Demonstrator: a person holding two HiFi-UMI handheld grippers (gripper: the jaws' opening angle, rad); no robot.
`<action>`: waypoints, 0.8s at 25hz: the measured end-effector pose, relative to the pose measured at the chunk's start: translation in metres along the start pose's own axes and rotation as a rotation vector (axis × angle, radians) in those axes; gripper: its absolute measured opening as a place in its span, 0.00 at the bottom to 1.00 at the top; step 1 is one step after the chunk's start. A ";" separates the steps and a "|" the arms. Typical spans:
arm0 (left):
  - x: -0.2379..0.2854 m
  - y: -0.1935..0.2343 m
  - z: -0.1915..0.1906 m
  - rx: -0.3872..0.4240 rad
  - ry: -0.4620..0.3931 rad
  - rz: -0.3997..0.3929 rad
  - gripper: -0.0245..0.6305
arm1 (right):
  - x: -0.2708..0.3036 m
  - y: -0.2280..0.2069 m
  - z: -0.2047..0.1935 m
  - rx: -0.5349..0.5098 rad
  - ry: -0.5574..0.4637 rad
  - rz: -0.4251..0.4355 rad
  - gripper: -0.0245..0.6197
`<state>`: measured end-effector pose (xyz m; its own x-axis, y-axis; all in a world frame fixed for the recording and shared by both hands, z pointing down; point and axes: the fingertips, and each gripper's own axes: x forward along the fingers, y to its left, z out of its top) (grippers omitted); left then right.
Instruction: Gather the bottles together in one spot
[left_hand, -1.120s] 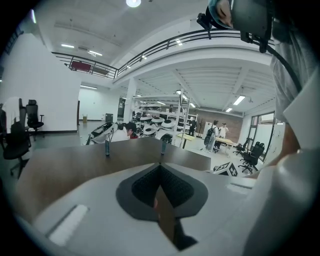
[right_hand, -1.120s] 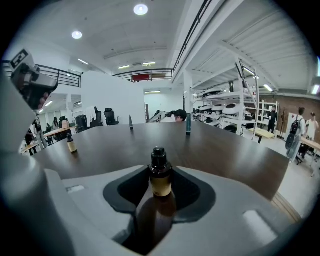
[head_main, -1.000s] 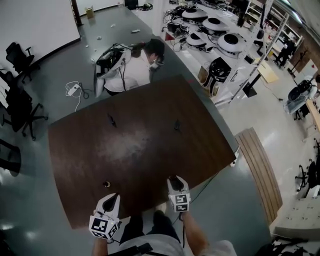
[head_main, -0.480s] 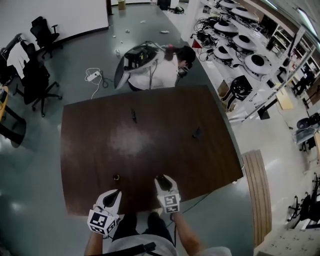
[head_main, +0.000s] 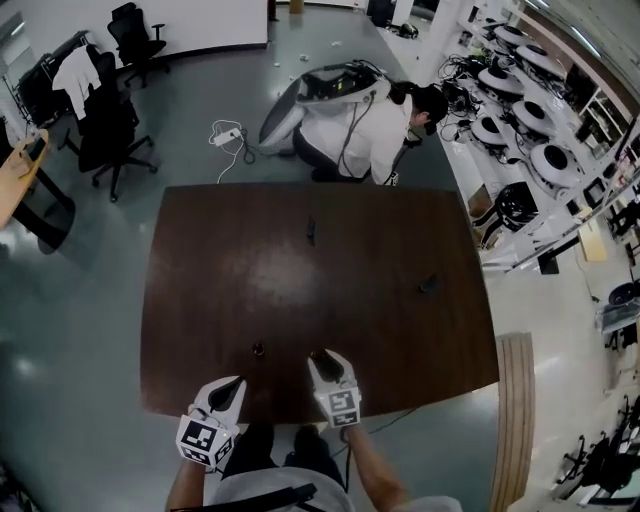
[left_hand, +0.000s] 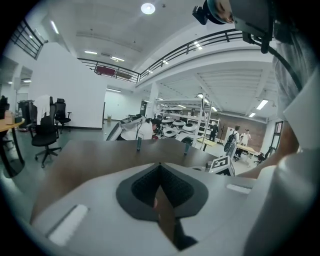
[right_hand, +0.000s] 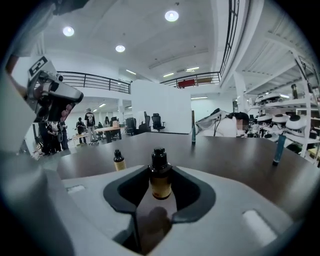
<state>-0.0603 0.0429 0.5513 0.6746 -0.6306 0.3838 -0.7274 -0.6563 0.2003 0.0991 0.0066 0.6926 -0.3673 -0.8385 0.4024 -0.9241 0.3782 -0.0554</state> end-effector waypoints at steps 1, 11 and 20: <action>-0.003 0.003 0.000 -0.007 0.000 0.010 0.04 | 0.004 0.005 0.001 -0.005 0.001 0.013 0.25; -0.023 0.036 -0.009 -0.045 -0.005 0.078 0.04 | 0.042 0.046 0.012 -0.028 0.006 0.125 0.25; -0.038 0.061 -0.014 -0.066 0.000 0.123 0.04 | 0.067 0.075 0.009 -0.040 0.025 0.191 0.25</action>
<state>-0.1317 0.0325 0.5614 0.5798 -0.7047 0.4090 -0.8113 -0.5454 0.2104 0.0043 -0.0247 0.7067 -0.5321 -0.7405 0.4106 -0.8329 0.5448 -0.0968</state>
